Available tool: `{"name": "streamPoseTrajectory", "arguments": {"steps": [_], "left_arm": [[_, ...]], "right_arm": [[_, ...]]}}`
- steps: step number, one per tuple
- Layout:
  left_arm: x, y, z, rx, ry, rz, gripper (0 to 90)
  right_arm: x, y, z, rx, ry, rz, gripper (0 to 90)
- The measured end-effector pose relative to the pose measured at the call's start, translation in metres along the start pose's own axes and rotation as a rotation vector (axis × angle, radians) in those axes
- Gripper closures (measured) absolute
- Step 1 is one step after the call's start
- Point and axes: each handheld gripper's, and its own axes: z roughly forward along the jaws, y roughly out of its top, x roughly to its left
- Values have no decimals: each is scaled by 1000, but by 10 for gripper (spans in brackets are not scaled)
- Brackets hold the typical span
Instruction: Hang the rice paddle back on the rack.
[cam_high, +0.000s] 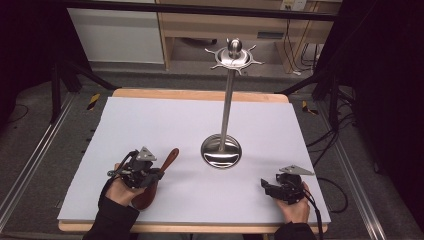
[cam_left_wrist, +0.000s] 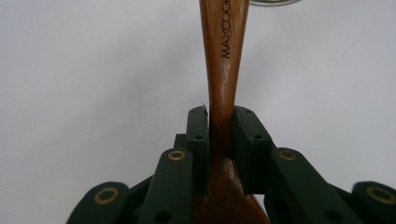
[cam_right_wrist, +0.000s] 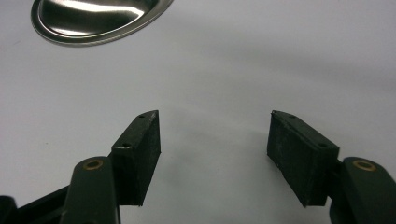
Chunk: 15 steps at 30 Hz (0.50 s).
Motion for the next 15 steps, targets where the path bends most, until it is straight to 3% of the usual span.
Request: {"name": "streamPoseTrajectory", "arguments": {"steps": [5, 10, 12, 15], "left_arm": [[0, -2, -8, -44, 17, 9, 763], [2, -3, -19, -129, 14, -14, 765], [2, -3, -21, -142, 15, -23, 765], [4, -5, -31, -210, 29, -36, 767]], "right_arm": [[0, 0, 0, 0, -1, 1, 348], [0, 0, 0, 3, 0, -5, 347], [0, 0, 0, 4, -4, -6, 347], [0, 0, 0, 4, -4, -5, 346]]}}
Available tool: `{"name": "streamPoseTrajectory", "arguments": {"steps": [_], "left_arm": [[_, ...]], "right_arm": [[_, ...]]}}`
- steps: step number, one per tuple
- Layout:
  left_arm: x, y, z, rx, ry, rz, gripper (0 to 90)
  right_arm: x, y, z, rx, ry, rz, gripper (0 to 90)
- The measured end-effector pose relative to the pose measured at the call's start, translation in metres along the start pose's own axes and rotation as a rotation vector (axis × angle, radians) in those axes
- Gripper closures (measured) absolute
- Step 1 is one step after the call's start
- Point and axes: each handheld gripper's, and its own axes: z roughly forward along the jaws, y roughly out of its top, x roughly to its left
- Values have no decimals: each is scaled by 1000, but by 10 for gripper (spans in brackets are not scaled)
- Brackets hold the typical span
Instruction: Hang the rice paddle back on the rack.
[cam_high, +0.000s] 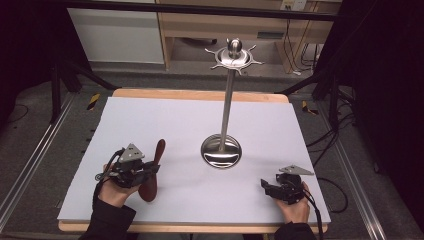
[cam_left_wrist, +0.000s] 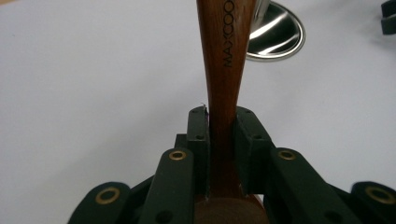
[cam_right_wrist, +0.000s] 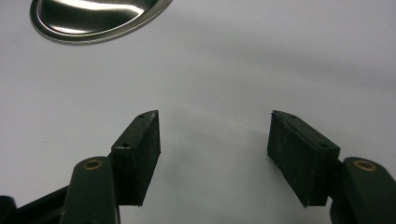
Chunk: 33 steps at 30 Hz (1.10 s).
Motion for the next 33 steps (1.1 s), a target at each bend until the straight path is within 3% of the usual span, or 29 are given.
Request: {"name": "streamPoseTrajectory", "arguments": {"steps": [10, 21, 22, 33], "left_arm": [[2, 0, -14, -127, 38, -21, 771], [2, 3, -24, -222, 60, -42, 771], [2, 4, -26, -247, 64, -48, 772], [5, 17, -34, -313, 71, -51, 772]], "right_arm": [[0, 0, 1, 3, 2, -2, 346], [0, 0, 1, 2, -1, 0, 344], [0, 0, 1, 0, 1, -1, 344], [0, 0, 1, -6, 1, 2, 345]]}}
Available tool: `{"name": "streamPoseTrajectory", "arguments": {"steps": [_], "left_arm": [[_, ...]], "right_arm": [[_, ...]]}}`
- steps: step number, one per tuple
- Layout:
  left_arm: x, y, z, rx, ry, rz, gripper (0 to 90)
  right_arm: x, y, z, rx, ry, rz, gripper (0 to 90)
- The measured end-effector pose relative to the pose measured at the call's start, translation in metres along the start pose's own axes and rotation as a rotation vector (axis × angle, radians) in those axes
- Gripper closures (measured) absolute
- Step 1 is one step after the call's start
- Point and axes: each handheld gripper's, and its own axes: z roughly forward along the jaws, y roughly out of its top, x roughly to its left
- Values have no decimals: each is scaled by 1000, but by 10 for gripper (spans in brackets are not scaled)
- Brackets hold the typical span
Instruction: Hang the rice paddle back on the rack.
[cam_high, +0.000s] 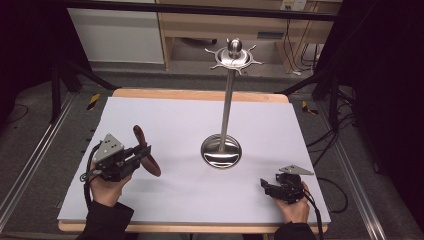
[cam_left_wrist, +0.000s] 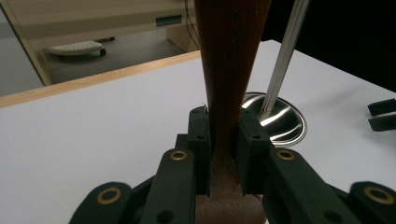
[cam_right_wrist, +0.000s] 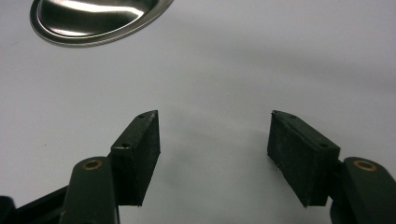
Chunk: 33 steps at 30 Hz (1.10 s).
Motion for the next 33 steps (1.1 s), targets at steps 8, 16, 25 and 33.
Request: {"name": "streamPoseTrajectory", "arguments": {"steps": [8, 16, 25, 33], "left_arm": [[-3, 15, 2, -36, -9, 16, 772], [-12, 37, 8, -75, -36, 31, 772], [-19, 55, 10, -91, -57, 52, 773], [-23, 67, 12, -96, -65, 57, 772]], "right_arm": [[0, 0, 0, -2, -1, -1, 346], [0, 0, -1, -8, 6, 7, 346], [0, 0, -1, -10, 8, 8, 346], [-1, 0, -1, -13, 6, 4, 345]]}}
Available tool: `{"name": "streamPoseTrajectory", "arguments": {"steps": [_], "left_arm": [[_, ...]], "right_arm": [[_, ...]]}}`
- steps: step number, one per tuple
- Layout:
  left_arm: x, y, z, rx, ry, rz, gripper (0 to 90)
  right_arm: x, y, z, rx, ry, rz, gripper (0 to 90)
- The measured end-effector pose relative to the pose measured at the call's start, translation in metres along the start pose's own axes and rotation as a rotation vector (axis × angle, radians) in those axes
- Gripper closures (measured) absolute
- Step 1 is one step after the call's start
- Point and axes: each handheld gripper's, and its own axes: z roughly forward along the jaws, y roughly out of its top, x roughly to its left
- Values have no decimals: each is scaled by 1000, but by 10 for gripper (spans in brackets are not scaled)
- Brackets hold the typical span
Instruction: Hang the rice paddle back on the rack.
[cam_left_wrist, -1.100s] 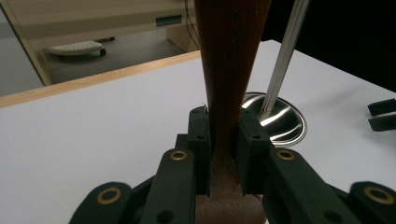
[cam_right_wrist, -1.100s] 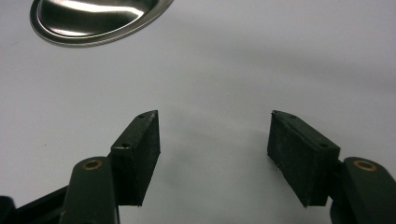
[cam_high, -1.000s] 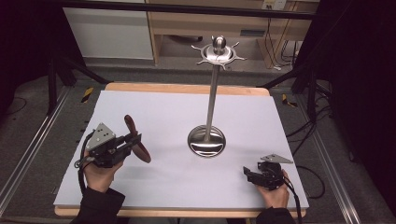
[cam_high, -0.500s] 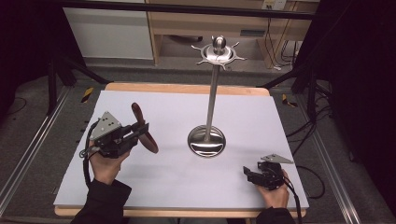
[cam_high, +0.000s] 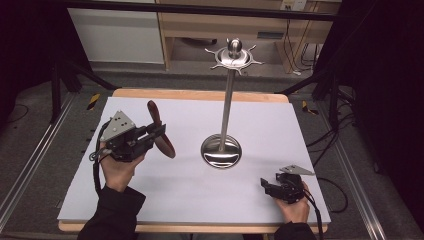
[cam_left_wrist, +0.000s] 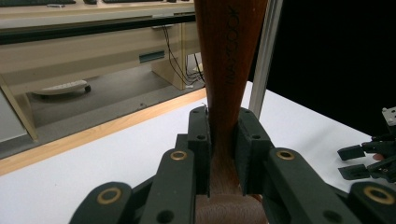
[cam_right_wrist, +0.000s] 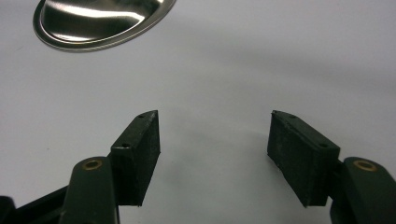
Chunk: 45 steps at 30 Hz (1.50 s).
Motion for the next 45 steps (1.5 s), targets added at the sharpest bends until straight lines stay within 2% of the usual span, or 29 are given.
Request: {"name": "streamPoseTrajectory", "arguments": {"steps": [20, 24, 29, 32, 34, 35, 36, 37, 39, 45], "left_arm": [[-8, 34, 14, -35, -34, 5, 773], [-11, 37, 18, -37, -31, 21, 773], [-13, 40, 24, -35, -45, 19, 773], [-17, 43, 25, -26, -64, -4, 773], [-17, 46, 26, -40, -55, 25, 773], [-18, 47, 26, -31, -62, 13, 773], [-17, 48, 28, -40, -61, 24, 773], [-19, 50, 28, -33, -68, 7, 773], [-19, 53, 30, -43, -68, 22, 773], [-22, 61, 32, -48, -74, 33, 773]], "right_arm": [[0, 0, -1, -8, 2, 10, 343], [0, 1, -1, -10, 4, 10, 350], [0, 1, -2, -16, 9, 13, 357], [0, 1, -2, -16, 9, 13, 360], [0, 1, -2, -13, 6, 11, 361], [0, 1, -2, -13, 7, 11, 361], [0, 1, -2, -13, 7, 11, 361], [0, 1, -2, -16, 10, 15, 362], [0, 1, -2, -19, 10, 18, 362], [0, 1, -2, -14, 11, 20, 365]]}}
